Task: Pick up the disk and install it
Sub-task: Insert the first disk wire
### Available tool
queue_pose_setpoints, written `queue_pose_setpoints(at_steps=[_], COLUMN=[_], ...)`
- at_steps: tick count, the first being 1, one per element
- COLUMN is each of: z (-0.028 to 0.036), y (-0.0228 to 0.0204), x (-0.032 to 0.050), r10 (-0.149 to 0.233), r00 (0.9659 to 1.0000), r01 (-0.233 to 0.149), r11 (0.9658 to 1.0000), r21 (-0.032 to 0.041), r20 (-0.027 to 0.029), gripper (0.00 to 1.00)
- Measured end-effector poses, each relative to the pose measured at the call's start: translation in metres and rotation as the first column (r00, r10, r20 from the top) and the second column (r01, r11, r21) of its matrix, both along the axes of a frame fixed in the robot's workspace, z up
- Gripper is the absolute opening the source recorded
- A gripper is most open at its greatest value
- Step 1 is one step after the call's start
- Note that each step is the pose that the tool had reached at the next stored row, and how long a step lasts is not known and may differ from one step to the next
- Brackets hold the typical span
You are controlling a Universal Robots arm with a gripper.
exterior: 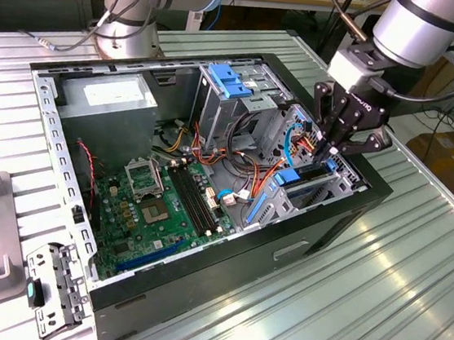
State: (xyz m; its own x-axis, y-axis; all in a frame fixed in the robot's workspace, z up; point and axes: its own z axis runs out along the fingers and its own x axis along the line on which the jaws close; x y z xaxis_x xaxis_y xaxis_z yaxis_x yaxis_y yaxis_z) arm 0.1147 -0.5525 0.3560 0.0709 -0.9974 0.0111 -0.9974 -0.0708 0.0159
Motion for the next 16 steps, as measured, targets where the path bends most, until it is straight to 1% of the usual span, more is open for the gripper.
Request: queue_pose_setpoints(at_steps=[4,7,16], z=[-0.0029,-0.0034,-0.0035], y=[-0.0003,-0.0008,-0.0011], x=[-0.0002,-0.0004,-0.0007], r10=[-0.005,-0.014,-0.014], r00=[1.0000,0.9999,0.9999], r01=[0.005,0.014,0.014], r11=[1.0000,0.9999,0.9999], r21=[-0.0003,0.0000,-0.0001], r20=[0.0000,0.0000,0.0000], gripper=[0.16,0.16,0.16])
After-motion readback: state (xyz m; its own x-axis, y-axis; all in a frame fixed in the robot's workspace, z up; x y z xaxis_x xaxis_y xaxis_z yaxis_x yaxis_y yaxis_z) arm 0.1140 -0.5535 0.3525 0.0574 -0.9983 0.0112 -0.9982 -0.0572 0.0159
